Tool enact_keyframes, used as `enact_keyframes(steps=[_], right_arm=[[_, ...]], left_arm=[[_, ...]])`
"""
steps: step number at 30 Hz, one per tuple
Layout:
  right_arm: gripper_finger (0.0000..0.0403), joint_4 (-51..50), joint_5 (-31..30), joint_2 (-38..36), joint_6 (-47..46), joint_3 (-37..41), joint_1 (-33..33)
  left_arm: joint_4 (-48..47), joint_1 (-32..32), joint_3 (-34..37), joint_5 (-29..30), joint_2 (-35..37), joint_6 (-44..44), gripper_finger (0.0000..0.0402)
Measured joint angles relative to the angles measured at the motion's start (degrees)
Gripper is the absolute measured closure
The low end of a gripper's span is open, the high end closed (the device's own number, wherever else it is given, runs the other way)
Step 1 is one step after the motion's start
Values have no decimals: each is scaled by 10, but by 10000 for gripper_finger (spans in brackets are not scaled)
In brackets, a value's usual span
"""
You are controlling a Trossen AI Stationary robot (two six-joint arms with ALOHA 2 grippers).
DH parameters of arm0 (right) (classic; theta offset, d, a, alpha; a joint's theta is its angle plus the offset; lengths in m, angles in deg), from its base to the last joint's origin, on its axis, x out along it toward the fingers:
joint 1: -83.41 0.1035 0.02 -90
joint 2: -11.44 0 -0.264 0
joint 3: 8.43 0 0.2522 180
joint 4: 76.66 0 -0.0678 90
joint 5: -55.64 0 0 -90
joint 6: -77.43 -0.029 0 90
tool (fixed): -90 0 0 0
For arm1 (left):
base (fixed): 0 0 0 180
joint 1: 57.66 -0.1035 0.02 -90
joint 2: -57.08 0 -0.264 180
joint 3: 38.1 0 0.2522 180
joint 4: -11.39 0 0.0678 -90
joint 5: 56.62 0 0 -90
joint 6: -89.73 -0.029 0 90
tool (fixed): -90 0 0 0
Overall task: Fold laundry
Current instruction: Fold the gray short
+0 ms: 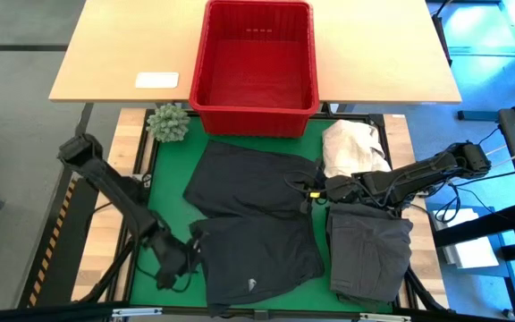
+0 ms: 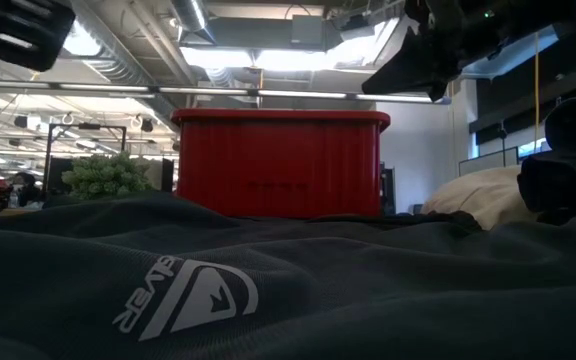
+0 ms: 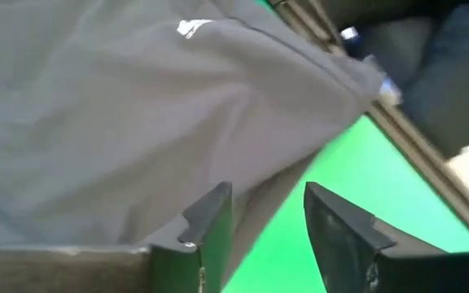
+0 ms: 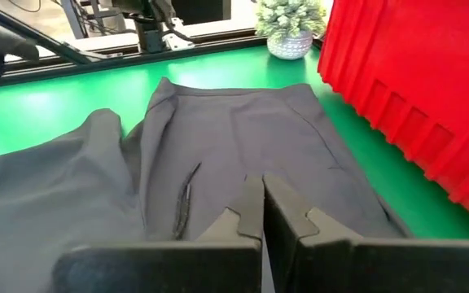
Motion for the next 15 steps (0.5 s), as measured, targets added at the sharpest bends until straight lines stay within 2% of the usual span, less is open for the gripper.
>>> enact_keyframes(steps=[3,9,12,15], right_arm=[[403,0,-6,0,-3,0,0],[403,-1,-6,0,-13,0,0],[403,0,4,0,-29,0,0],[403,-1,11,0,-30,0,0]], left_arm=[[1,16,-14,44,-47,-4,236],[-1,31,-42,41,-140,-7,194],[-5,49,-50,34,-162,-7,177],[-3,68,-52,59,-165,-6,169]])
